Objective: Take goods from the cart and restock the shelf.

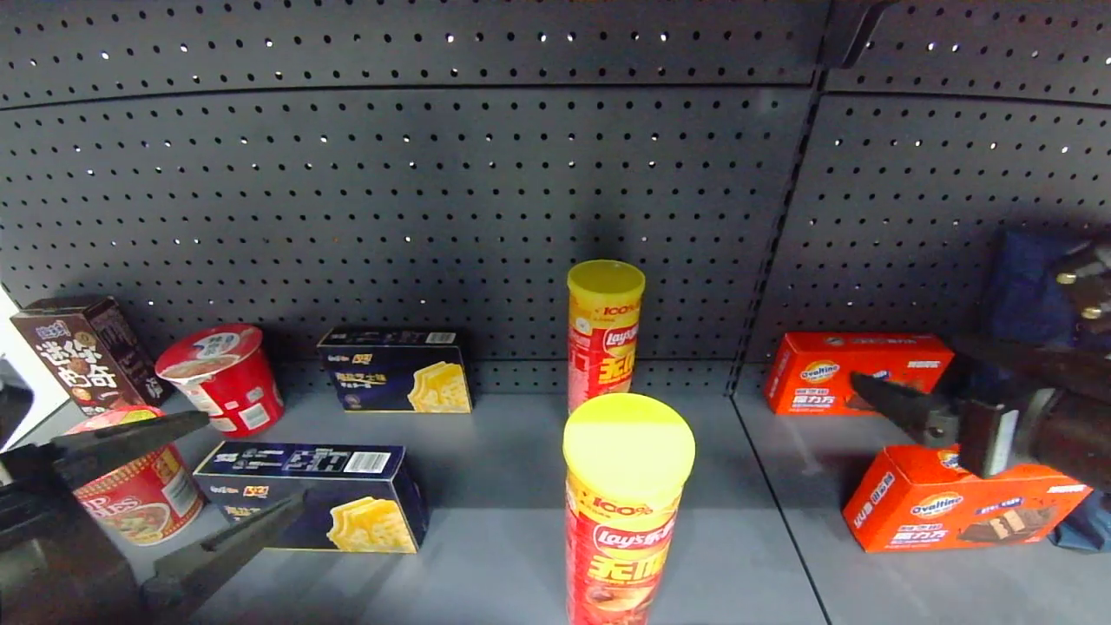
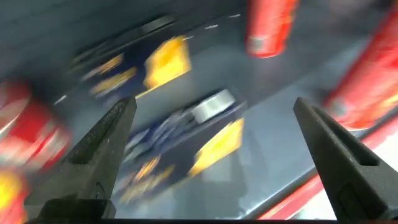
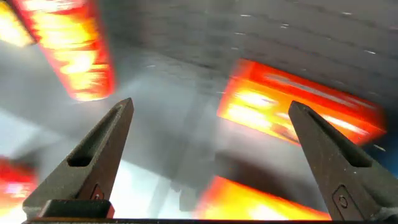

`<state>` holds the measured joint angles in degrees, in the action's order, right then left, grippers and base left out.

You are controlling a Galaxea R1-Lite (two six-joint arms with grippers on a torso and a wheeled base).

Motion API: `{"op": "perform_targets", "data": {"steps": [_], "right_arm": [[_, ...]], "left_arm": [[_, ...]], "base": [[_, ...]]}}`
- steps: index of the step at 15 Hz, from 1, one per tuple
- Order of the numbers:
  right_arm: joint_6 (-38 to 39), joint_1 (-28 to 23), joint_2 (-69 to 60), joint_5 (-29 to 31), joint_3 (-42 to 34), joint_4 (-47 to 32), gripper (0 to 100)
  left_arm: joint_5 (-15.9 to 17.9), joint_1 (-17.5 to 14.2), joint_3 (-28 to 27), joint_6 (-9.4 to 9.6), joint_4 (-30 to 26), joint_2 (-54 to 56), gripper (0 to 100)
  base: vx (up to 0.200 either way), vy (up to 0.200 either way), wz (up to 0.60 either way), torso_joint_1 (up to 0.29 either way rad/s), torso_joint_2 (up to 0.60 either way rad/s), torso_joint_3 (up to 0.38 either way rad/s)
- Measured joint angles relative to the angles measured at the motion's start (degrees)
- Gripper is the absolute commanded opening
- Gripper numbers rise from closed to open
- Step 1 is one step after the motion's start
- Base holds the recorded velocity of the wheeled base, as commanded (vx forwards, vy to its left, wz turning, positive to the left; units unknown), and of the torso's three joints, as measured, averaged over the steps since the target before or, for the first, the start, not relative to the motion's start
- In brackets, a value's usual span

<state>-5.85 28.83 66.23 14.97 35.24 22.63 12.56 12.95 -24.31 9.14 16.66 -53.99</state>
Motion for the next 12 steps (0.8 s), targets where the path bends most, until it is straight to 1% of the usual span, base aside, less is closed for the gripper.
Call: {"op": "perform_targets", "data": {"steps": [1, 2, 3, 5, 6, 7, 8, 10, 12], "right_arm": [[0.02, -3.28, -3.23, -0.66, -2.01, -0.07, 100], [0.02, -6.92, -6.75, -1.54, -4.24, -0.05, 100], [0.05, -10.45, -10.06, -2.28, -6.69, -0.13, 100], [0.09, -18.12, -16.9, -3.73, -12.2, -0.33, 100], [0.2, -21.57, -20.37, -4.05, -15.19, -0.33, 100], [0.35, -24.26, -23.27, -4.24, -18.13, -0.51, 100], [0.55, -26.79, -26.12, -4.28, -20.59, -0.6, 100], [0.88, -30.87, -31.59, -4.17, -25.43, -0.77, 100], [1.07, -35.33, -38.89, -4.06, -30.82, -2.05, 100]], "left_arm": [[-1.18, -1.55, 2.51, 0.0, -0.16, 2.97, 100], [-3.43, -2.58, 5.29, 0.02, -0.17, 6.25, 100], [-6.11, -3.13, 7.97, 0.02, -0.33, 9.31, 100], [-12.87, -3.72, 13.13, 0.0, -0.96, 15.54, 100], [-15.56, -3.89, 15.45, -0.06, -2.66, 18.53, 100], [-17.26, -4.0, 16.79, -0.12, -4.88, 20.94, 100], [-18.35, -4.19, 17.75, -0.17, -6.55, 23.1, 100], [-19.29, -5.34, 18.58, -0.2, -10.92, 27.21, 100], [-19.77, -8.59, 19.36, -0.2, -16.45, 33.73, 100]], "base": [[0.0, 0.0, 0.0, 0.0, 0.0, 0.0], [0.0, 0.0, 0.0, 0.0, 0.0, 0.0], [0.0, 0.0, 0.0, 0.0, 0.0, 0.0], [0.0, 0.0, 0.0, 0.0, 0.0, 0.0], [0.0, 0.0, 0.0, 0.0, 0.0, 0.0], [0.0, 0.0, 0.0, 0.0, 0.0, 0.0], [0.0, 0.0, 0.0, 0.0, 0.0, 0.0], [0.0, 0.0, 0.0, 0.0, 0.0, 0.0], [0.0, 0.0, 0.0, 0.0, 0.0, 0.0]]}}
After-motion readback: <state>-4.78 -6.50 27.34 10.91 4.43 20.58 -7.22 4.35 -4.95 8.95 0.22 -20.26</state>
